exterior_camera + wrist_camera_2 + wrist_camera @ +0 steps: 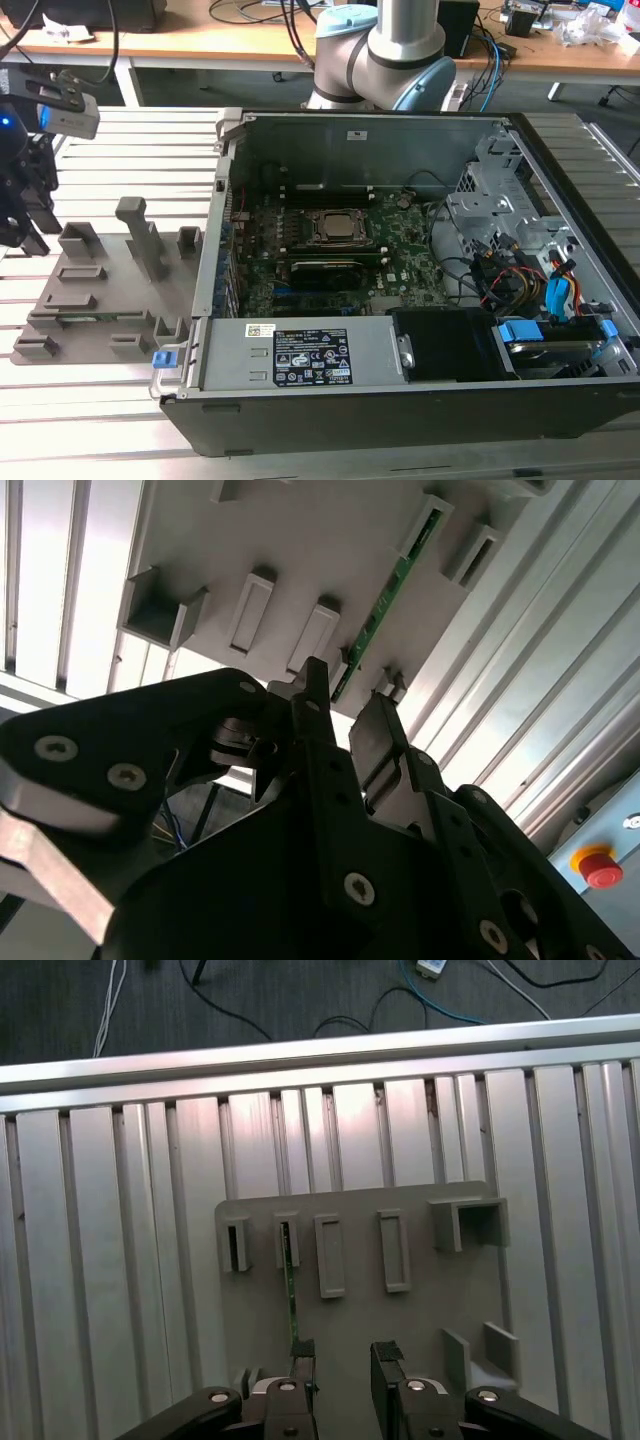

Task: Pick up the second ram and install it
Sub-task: 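Pick up the second ram and move it above second insertion slot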

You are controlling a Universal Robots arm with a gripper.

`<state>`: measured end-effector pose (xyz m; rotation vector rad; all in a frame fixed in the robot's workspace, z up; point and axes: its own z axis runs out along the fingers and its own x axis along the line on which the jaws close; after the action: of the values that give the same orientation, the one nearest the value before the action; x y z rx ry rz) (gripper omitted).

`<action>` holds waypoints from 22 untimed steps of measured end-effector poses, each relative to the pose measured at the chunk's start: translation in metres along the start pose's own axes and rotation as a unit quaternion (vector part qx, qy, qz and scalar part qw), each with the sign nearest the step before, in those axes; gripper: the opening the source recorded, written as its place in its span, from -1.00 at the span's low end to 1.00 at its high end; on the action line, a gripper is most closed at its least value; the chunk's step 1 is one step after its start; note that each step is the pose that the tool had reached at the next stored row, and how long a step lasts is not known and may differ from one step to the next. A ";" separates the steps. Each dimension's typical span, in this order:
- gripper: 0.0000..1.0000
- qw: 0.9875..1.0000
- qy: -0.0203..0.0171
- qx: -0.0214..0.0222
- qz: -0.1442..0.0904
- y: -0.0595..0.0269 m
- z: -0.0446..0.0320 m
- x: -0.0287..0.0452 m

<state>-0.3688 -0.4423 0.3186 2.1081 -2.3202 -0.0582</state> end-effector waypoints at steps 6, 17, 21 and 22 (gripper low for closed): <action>-0.28 1.000 0.000 0.000 0.000 -0.0002 0.0077 0.0002; -0.28 1.000 0.001 0.000 0.000 -0.0006 0.0194 0.0004; -0.28 1.000 0.001 0.000 0.000 -0.0008 0.0253 0.0005; -0.28 1.000 0.001 0.000 0.000 -0.0008 0.0261 0.0005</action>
<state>-0.3688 -0.4423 0.2925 2.1075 -2.3196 -0.0569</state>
